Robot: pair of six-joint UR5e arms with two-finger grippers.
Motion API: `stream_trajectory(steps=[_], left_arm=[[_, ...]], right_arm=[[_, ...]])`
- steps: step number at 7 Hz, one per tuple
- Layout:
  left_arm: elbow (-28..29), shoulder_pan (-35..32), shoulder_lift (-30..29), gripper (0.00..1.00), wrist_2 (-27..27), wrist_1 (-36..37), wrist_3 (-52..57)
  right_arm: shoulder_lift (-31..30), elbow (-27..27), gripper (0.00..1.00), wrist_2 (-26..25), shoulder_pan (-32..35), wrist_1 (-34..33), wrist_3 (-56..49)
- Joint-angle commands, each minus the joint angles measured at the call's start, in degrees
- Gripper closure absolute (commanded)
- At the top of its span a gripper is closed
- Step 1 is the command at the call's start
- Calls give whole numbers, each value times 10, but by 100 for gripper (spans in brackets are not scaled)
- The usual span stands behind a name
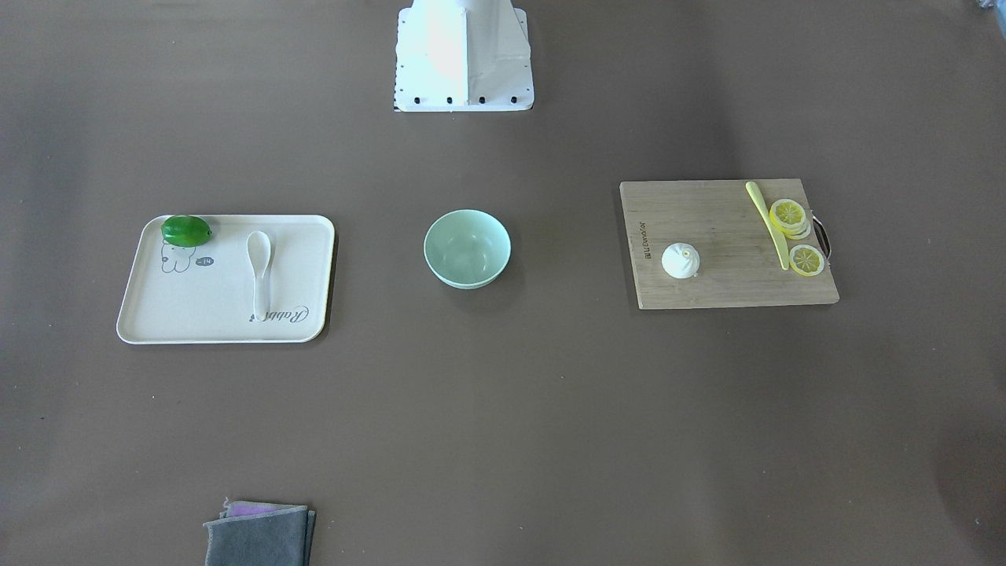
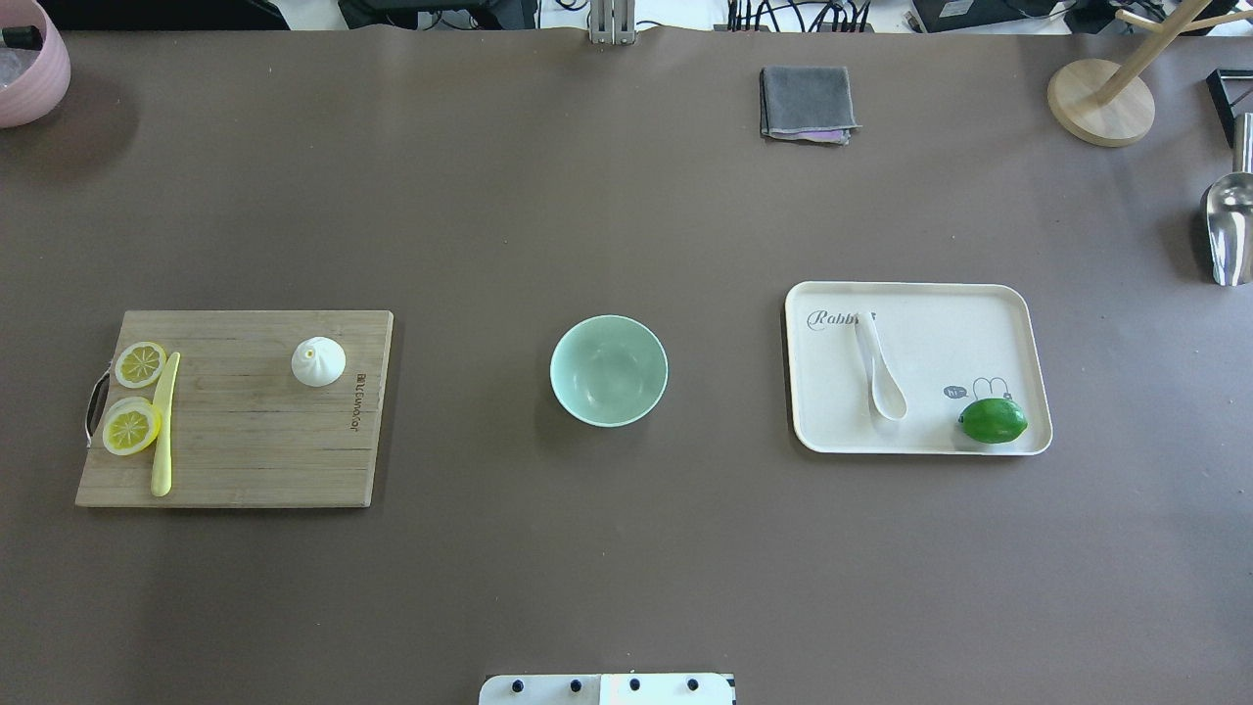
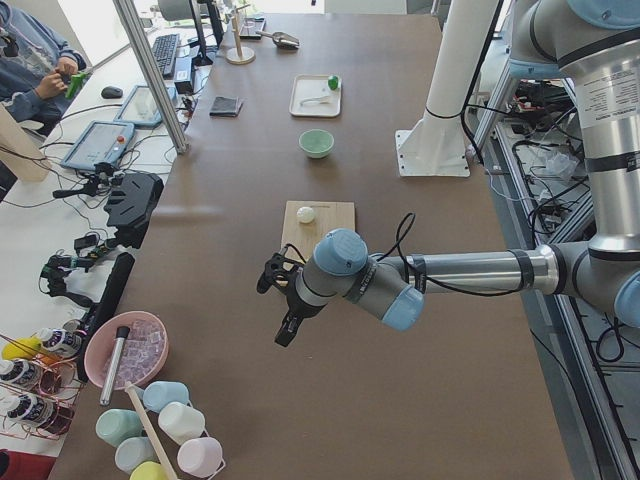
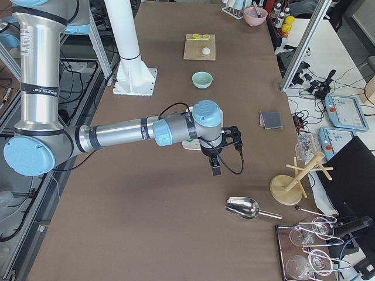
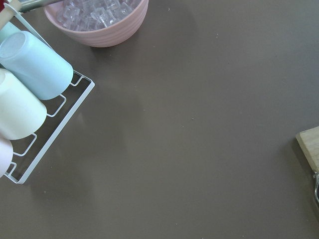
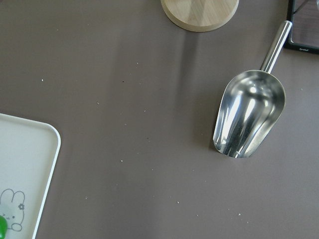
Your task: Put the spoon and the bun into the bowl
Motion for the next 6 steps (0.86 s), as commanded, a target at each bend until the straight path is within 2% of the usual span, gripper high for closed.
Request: stream_trajectory(steps=[1, 2, 3, 4, 6], left_arm=[[27, 2, -11, 2, 0, -8, 0], [26, 2, -16, 2, -2, -8, -26], [26, 2, -16, 2, -34, -9, -95], [28, 2, -16, 2, -44, -22, -116], [34, 4, -16, 2, -44, -40, -123]], right_arm=[[5, 4, 0, 1, -25, 2, 34], [8, 9, 0, -2, -66, 36, 112], [8, 9, 0, -21, -119, 109, 226], [9, 9, 0, -56, -184, 173, 329], [43, 9, 0, -90, -270, 195, 433]])
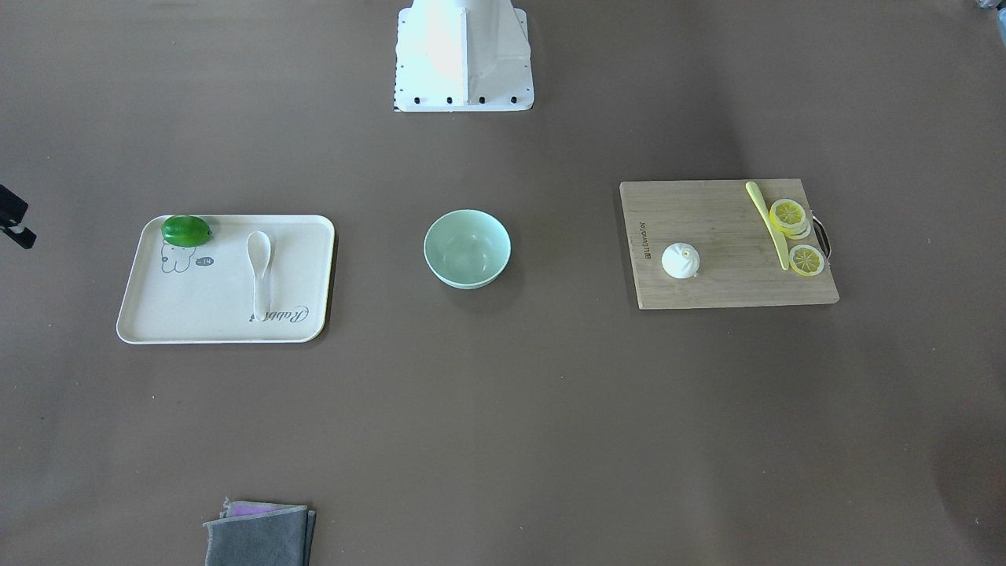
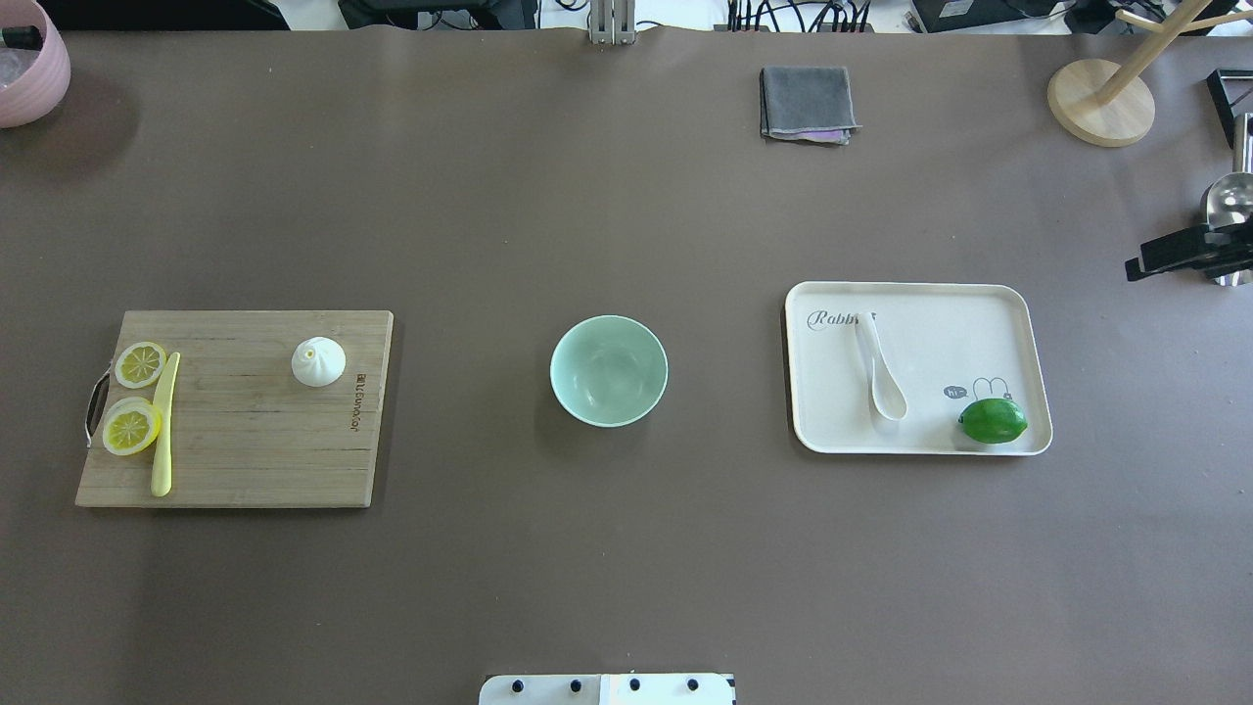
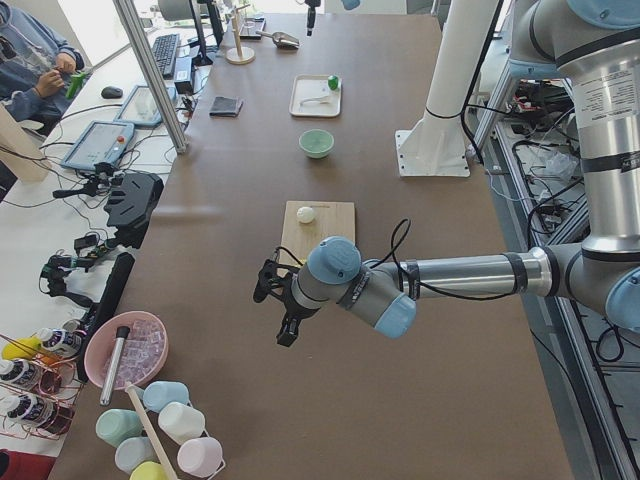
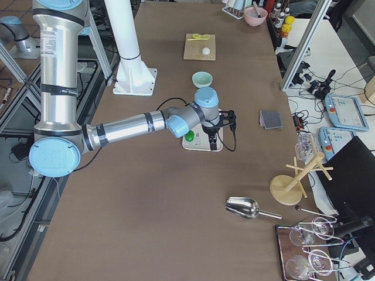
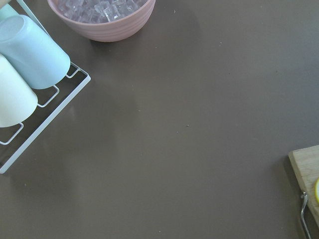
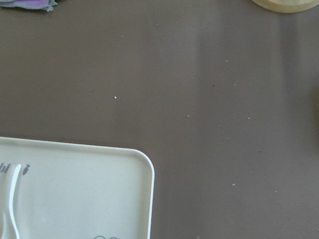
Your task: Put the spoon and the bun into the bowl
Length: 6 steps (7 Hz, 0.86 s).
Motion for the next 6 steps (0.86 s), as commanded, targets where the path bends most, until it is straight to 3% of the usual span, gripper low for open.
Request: stream_trajectory(steps=[1, 4, 6], left_arm=[[-1, 6, -7, 2, -2, -8, -8], [3, 11, -15, 2, -3, -8, -20], [4, 11, -15, 3, -2, -8, -20]], right_arm=[[55, -4, 0, -56, -114, 17, 114], [119, -42, 2, -139, -234, 17, 182], [143, -80, 10, -152, -251, 17, 186]])
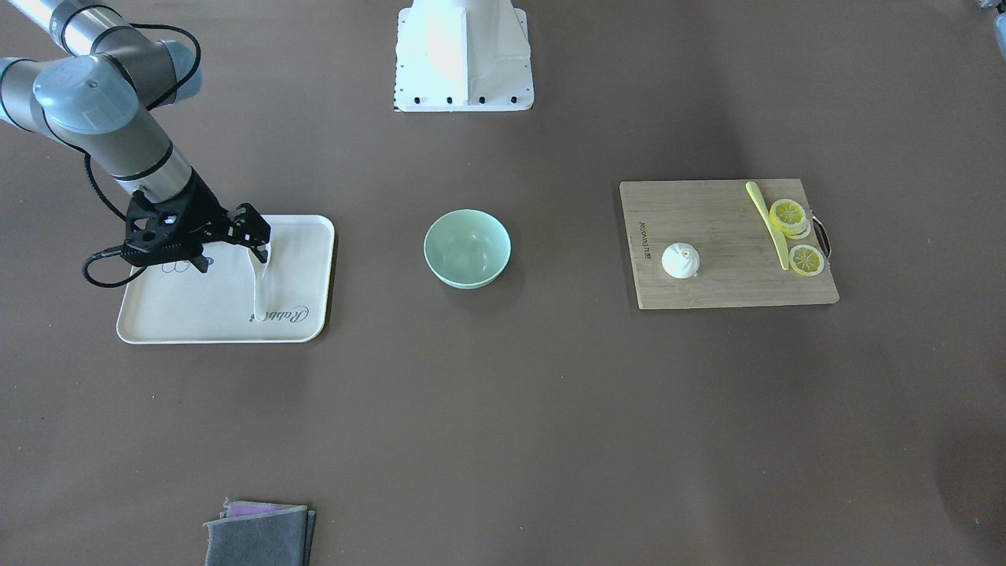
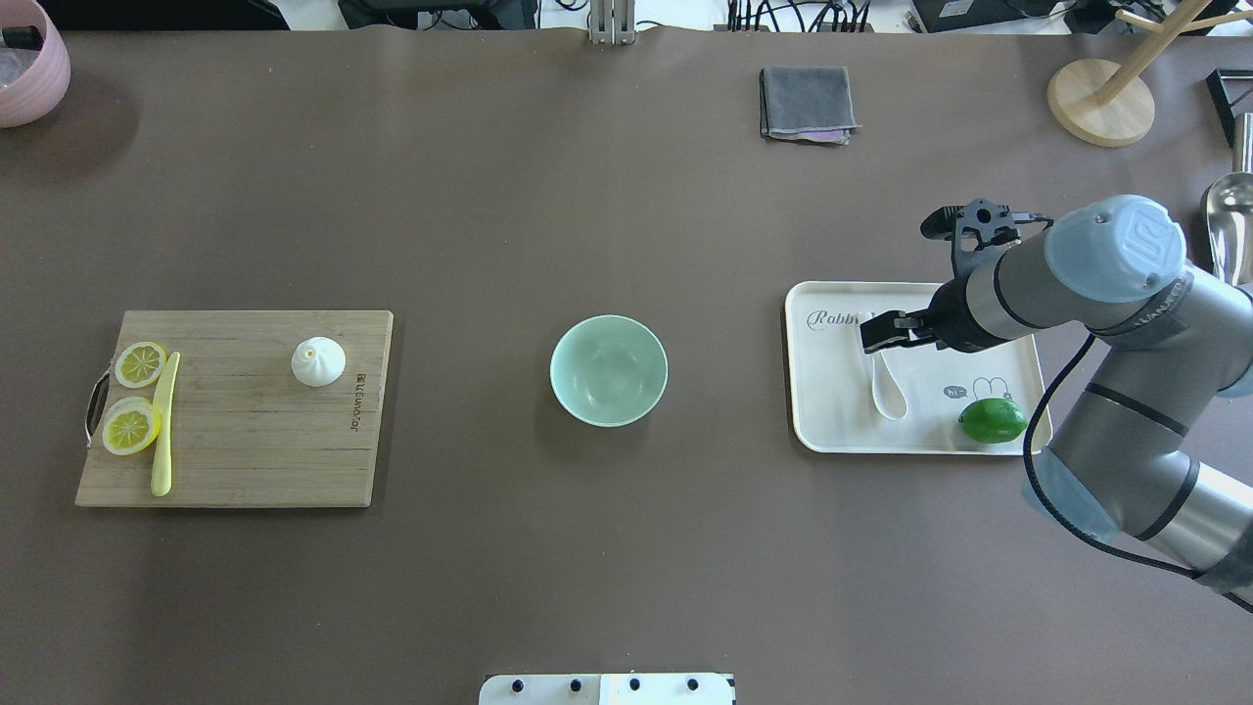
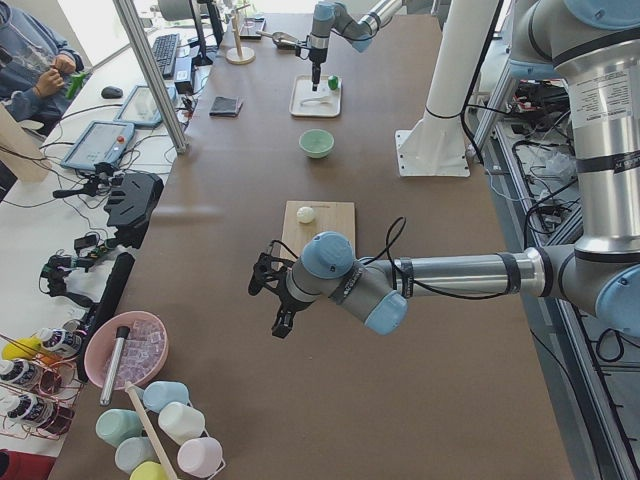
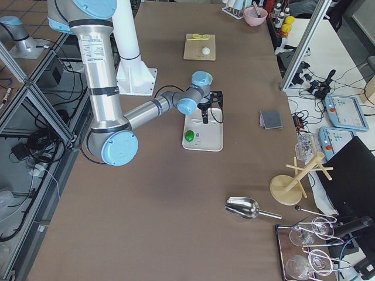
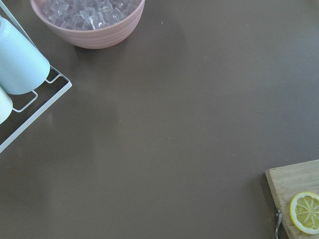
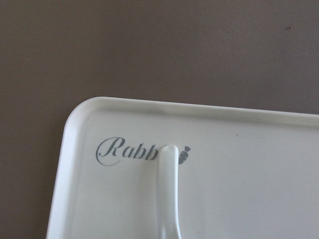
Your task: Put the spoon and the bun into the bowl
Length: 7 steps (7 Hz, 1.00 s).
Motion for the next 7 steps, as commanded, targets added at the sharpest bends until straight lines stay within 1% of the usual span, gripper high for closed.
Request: stream_trajectory(steps=[1, 3, 4, 5, 7], left_arm=[[2, 0, 2, 3, -1, 1, -1], [9, 0, 2, 2, 0, 0, 1], [9, 0, 3, 2, 0, -1, 1], [9, 0, 5, 2, -1, -1, 1], [8, 0, 5, 3, -1, -1, -1]], right_arm=[[20, -36, 13, -10, -15, 2, 3], [36, -49, 22, -10, -19, 1, 4], [37, -50, 33, -9, -19, 2, 3], [37, -50, 58, -9, -19, 2, 5], [33, -49, 83, -8, -17, 2, 5]])
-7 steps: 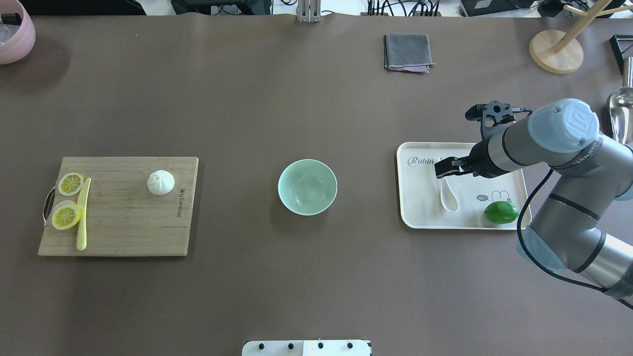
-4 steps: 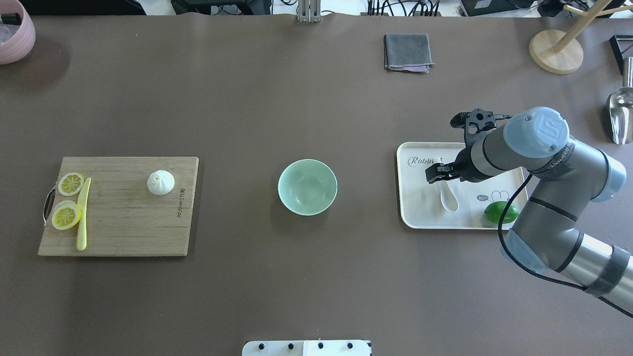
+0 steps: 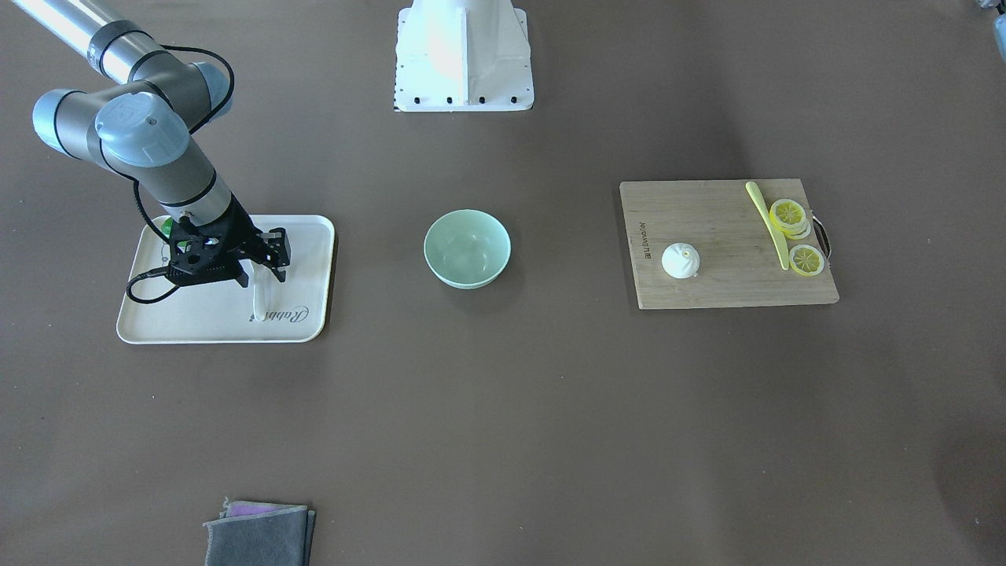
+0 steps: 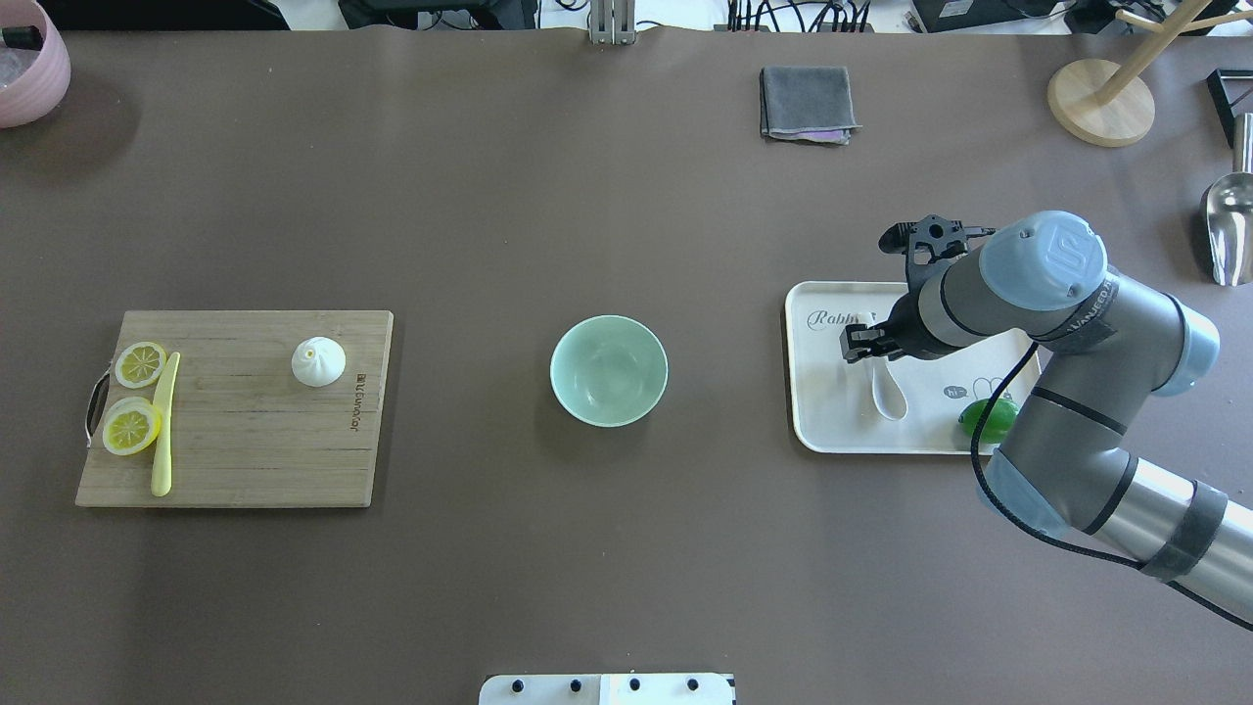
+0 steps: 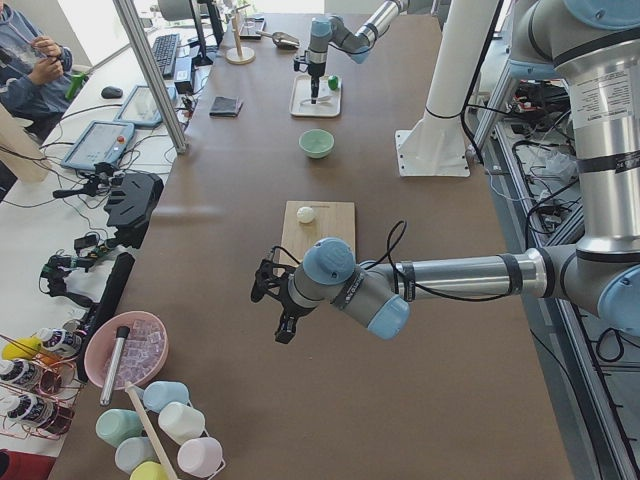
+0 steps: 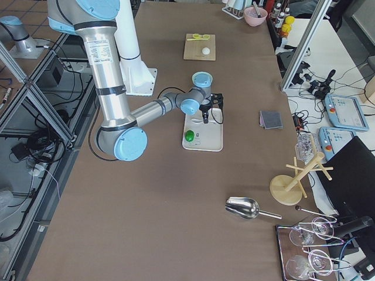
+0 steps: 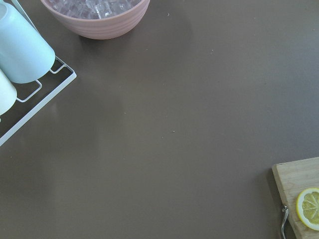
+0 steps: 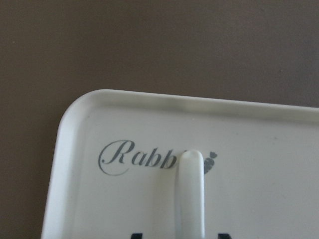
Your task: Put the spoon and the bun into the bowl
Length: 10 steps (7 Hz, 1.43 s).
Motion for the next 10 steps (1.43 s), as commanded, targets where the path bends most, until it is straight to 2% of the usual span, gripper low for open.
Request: stream_trajectory(steps=[1, 3, 4, 5, 6, 7, 9, 10], left_arm=[[0, 0, 1, 3, 0, 0, -1], [-1, 0, 0, 3, 0, 3, -10], [-2, 0, -7, 3, -13, 1, -84], [-3, 1, -27, 3, -50, 0, -165], [-5, 35, -43, 3, -44, 2, -198], [-10, 87, -64, 3, -1, 2, -247], [-60, 244, -100, 8, 99, 6, -413], [-60, 287, -125, 11, 125, 8, -447]], right_arm=[[-3, 4, 100, 2, 1, 0, 0], [-4, 6, 100, 2, 2, 0, 2], [-1, 19, 100, 3, 3, 0, 8], [0, 36, 100, 6, 7, -5, 28], [3, 50, 100, 6, 11, -8, 47], [17, 51, 100, 6, 13, -9, 75], [32, 52, 100, 5, 13, -9, 103], [33, 52, 100, 5, 13, -9, 103]])
